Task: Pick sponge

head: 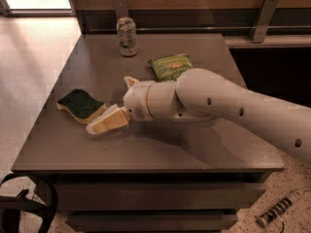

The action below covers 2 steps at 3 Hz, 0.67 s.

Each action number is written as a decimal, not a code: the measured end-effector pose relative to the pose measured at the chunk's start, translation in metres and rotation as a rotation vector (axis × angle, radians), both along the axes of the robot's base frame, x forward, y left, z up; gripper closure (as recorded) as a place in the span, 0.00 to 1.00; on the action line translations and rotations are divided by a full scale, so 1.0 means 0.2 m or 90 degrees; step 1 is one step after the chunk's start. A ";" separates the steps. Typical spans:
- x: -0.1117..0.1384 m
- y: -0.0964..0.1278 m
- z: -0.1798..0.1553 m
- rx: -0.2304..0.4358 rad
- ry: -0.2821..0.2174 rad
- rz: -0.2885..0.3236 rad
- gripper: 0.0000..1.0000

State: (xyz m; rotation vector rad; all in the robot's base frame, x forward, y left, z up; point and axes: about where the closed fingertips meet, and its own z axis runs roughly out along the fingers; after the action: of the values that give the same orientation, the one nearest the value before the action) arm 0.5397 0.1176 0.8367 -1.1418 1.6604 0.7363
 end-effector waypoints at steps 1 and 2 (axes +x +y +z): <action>-0.02 0.10 -0.09 0.014 0.015 -0.003 0.00; -0.05 0.20 -0.14 0.027 0.021 0.007 0.15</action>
Offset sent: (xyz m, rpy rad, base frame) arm -0.0151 0.0612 -0.0434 0.0663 0.0452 0.0300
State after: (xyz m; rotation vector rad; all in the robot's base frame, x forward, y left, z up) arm 0.5299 0.1574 0.8081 -1.1156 1.6595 0.7978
